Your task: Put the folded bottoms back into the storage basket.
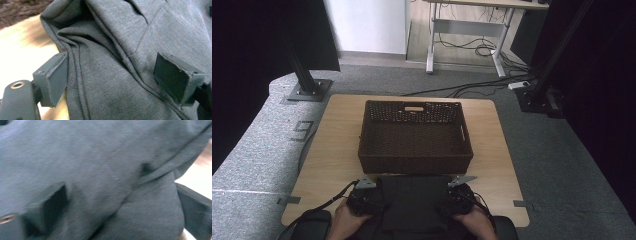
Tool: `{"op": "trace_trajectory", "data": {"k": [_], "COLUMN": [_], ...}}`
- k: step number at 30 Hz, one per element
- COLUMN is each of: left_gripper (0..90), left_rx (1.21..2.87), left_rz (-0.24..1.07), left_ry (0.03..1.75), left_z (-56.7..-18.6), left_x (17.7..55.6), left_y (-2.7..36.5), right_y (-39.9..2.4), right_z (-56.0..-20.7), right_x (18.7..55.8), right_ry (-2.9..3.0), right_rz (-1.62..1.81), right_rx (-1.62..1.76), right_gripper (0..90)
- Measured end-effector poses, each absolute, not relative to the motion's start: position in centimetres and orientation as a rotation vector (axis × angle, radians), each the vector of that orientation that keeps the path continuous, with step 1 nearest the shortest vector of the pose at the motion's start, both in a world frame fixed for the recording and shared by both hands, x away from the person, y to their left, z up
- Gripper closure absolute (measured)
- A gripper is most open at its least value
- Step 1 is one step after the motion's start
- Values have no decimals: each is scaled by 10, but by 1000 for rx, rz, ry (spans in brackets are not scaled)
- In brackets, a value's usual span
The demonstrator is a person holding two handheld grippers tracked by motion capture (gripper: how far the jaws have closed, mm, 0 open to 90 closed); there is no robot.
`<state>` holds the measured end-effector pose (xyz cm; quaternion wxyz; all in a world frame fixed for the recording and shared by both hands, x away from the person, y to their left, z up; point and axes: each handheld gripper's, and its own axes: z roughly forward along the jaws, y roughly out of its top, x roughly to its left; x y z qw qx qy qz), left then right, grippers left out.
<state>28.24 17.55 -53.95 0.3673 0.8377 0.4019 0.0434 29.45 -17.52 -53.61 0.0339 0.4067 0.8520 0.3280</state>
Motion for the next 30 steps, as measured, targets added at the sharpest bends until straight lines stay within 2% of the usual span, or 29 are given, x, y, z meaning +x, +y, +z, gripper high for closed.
{"op": "trace_trajectory", "data": {"k": [2,4,11,13,15,17,18,22,25,30], "left_gripper": [203,208,140,146,166,220,242,459,602,658], "left_rx": [2150,2145,2173,2178,2178,2179,2179,2163,2150,2116], "left_rz": [88,61,77,82,75,62,51,-36,-52,-75], "left_ry": [1018,1010,969,967,971,968,969,955,938,913], "left_z": [-539,-539,-540,-540,-539,-538,-538,-538,-537,-530], "left_x": [281,280,278,278,280,281,282,286,287,288], "left_y": [175,173,156,154,152,150,149,151,152,156], "right_y": [-177,-178,-166,-165,-167,-169,-170,-164,-165,-164], "right_z": [-535,-534,-535,-535,-537,-541,-543,-541,-541,-534], "right_x": [293,293,294,295,297,299,300,297,295,291], "right_ry": [2641,2662,2701,2697,2686,2691,2691,2692,2676,2653], "right_rz": [1037,1067,1120,1140,1192,1273,1303,1260,1272,1280], "right_rx": [1256,1266,1231,1230,1251,1283,1298,1284,1280,1225], "right_gripper": [148,196,262,310,409,534,569,601,624,662]}}
